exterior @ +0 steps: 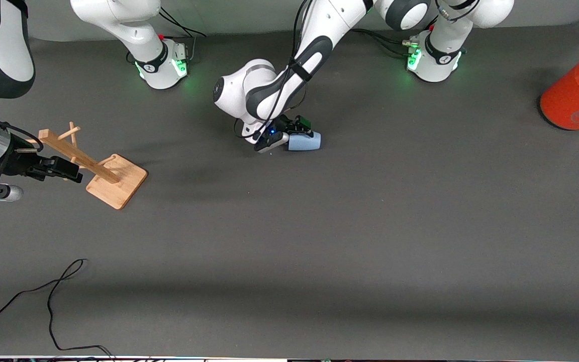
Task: Rotate and upright cup with both arms
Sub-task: 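Rotate the cup upright with the left gripper and set it down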
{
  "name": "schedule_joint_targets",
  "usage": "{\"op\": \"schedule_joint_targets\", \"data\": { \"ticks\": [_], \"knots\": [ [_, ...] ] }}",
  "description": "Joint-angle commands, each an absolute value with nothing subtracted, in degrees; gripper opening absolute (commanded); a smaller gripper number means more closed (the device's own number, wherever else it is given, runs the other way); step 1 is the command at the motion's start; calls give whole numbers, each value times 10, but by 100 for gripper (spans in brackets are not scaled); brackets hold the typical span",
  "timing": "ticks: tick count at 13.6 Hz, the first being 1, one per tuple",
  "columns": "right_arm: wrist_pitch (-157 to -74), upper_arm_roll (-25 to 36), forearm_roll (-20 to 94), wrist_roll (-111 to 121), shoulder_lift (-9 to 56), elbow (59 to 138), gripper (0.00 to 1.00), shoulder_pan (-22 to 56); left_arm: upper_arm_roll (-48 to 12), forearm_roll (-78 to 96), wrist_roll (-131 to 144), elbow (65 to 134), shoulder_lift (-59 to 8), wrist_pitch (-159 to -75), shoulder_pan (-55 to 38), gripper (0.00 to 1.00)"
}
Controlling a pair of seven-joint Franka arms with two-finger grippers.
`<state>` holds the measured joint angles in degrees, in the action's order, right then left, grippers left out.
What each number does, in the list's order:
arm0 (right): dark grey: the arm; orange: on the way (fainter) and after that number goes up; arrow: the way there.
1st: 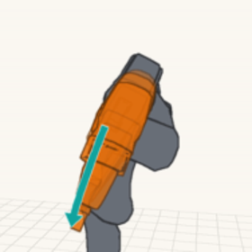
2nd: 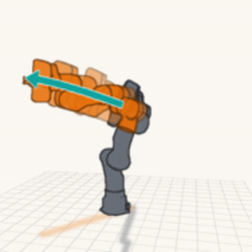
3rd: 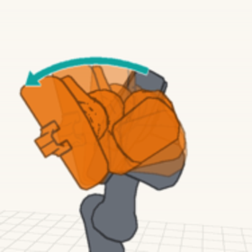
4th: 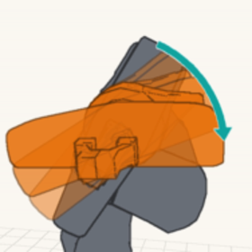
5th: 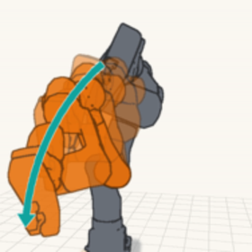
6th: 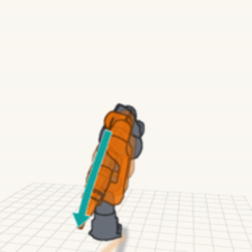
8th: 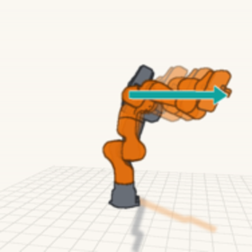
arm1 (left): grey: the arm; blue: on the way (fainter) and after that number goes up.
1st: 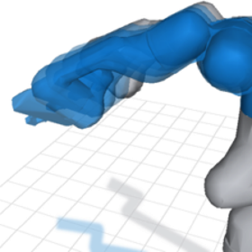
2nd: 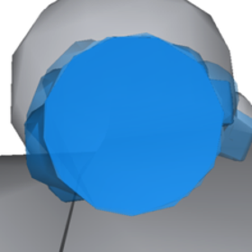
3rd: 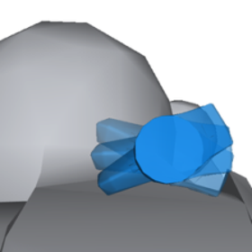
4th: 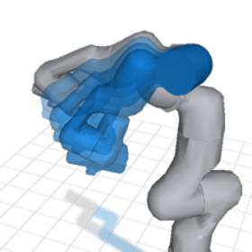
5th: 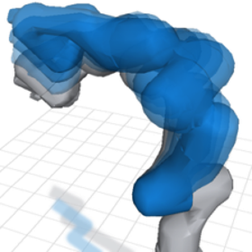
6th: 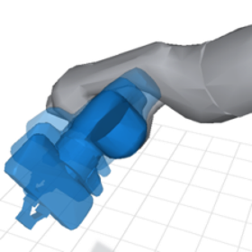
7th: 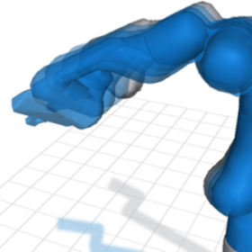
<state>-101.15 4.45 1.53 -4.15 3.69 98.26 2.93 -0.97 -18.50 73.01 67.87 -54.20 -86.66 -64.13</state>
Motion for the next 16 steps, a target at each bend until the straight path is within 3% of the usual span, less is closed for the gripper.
{"op": "schedule_joint_targets", "data": {
  "ticks": [1,3,5,10,13,14,16],
  "knots": [
    [-1013,47,19,-34,28,990,100,33,-8,-187,744,685,-533,-860,-642,30],
    [-1013,47,19,-34,28,990,100,33,-8,-187,755,684,-529,-860,-642,8],
    [-1014,47,19,-35,31,990,100,33,-7,-186,753,683,-522,-860,-634,0],
    [-1018,47,19,-35,35,990,100,33,-11,-167,739,681,-455,-853,-577,0],
    [-1019,47,19,-36,35,990,100,33,-12,-108,676,696,-378,-873,-514,0],
    [-1018,47,19,-35,34,990,100,33,-12,-85,647,729,-335,-903,-491,0],
    [-1018,47,19,-35,34,991,100,33,-12,-43,594,860,-235,-1015,-447,0]
  ]
}}
